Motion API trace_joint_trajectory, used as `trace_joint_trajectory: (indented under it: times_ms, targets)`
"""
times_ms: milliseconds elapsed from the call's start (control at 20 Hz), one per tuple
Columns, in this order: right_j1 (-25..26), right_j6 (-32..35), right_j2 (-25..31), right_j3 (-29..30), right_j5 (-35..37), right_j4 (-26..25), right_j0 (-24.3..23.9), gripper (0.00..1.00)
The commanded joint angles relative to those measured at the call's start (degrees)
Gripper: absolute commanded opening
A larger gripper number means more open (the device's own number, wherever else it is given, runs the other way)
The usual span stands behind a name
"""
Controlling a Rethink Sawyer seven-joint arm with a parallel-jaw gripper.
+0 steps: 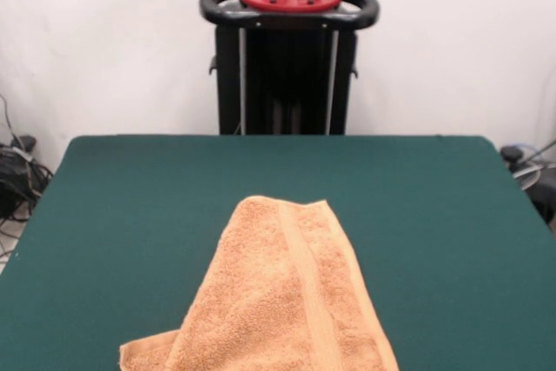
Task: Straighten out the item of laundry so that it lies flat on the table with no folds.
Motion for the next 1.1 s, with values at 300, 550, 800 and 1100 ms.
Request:
trace_joint_trajectory:
  times_ms: [300,550,800,1100]
  targets:
    - [3.3,-27.2,7.5,-3.8,12.3,2.2,-3.6,1.00]
    - [-5.6,-19.4,4.0,16.5,-2.3,2.9,-7.2,1.00]
    - [-16.5,-8.1,1.3,37.5,-16.8,1.3,-10.8,1.00]
    - [-24.1,2.6,-4.0,50.2,-23.1,2.1,-9.2,1.00]
